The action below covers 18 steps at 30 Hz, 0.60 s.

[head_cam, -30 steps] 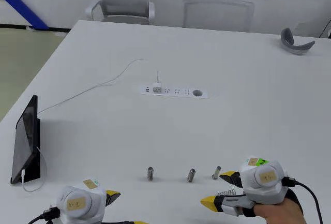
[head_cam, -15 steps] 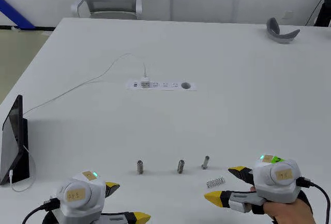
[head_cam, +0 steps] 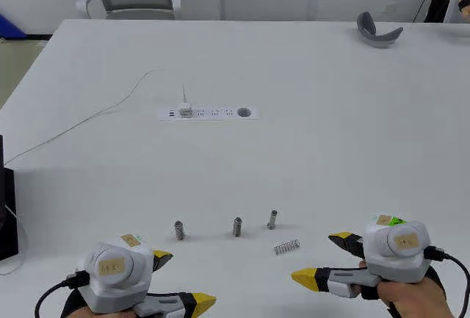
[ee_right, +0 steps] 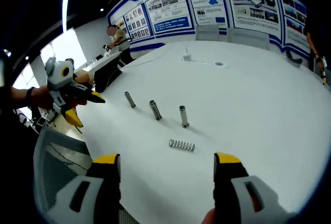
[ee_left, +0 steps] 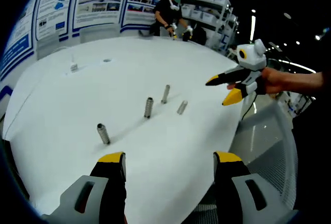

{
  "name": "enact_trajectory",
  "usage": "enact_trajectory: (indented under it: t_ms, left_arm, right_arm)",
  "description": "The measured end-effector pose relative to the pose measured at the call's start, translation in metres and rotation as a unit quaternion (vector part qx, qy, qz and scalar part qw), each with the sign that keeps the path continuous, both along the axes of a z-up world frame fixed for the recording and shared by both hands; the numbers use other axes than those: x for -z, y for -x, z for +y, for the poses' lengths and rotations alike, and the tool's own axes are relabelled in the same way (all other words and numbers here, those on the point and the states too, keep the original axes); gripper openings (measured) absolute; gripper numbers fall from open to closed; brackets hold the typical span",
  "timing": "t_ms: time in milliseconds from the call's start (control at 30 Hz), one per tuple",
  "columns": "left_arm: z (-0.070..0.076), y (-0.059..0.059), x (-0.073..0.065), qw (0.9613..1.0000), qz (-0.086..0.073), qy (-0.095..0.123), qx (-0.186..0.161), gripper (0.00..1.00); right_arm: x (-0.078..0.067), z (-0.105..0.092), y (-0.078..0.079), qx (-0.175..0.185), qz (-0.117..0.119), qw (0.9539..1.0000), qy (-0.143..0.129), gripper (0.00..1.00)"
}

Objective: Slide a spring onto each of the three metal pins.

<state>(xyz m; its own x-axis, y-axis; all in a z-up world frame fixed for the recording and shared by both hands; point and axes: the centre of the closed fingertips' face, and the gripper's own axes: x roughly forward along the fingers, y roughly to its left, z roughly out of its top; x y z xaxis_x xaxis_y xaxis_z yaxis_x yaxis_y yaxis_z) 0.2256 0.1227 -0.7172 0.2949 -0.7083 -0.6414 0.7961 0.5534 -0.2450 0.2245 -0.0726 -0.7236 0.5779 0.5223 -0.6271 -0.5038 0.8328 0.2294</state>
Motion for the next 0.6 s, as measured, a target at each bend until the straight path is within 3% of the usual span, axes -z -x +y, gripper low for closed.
enact_trajectory:
  t_ms: [400, 600]
  left_arm:
    - [-0.045, -0.001, 0.001, 0.9985, -0.004, -0.008, 0.054, 0.72]
    - [-0.072, 0.000, 0.006, 0.9956, -0.006, -0.016, 0.092, 0.73]
  right_arm:
    - [0.000, -0.012, 0.012, 0.002, 0.008, 1.0000, -0.001, 0.81]
    - [0.000, -0.017, 0.016, 0.007, 0.009, 0.9999, -0.006, 0.82]
